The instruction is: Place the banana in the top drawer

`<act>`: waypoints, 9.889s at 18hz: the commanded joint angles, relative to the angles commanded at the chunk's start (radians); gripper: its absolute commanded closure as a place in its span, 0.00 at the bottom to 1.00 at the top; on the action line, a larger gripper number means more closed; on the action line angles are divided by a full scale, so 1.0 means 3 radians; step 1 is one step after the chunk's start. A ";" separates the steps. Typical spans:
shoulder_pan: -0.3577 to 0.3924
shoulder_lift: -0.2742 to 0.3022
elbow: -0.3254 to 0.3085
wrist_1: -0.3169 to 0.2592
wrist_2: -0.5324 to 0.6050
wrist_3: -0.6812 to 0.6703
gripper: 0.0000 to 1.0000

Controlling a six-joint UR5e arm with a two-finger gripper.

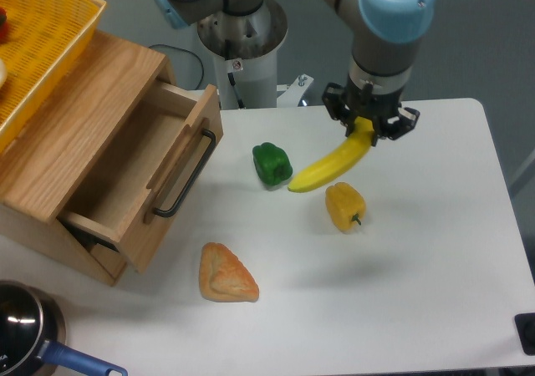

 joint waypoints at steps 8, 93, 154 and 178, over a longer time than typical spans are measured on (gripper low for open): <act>-0.0276 0.0332 -0.0015 -0.0271 -0.0005 -0.0189 0.87; -0.1509 0.0246 -0.0286 -0.0343 -0.0020 -0.1248 0.86; -0.1509 0.0159 -0.0179 -0.0322 -0.0026 -0.1263 0.45; -0.0262 0.0322 -0.0164 -0.0031 0.0026 -0.0303 0.28</act>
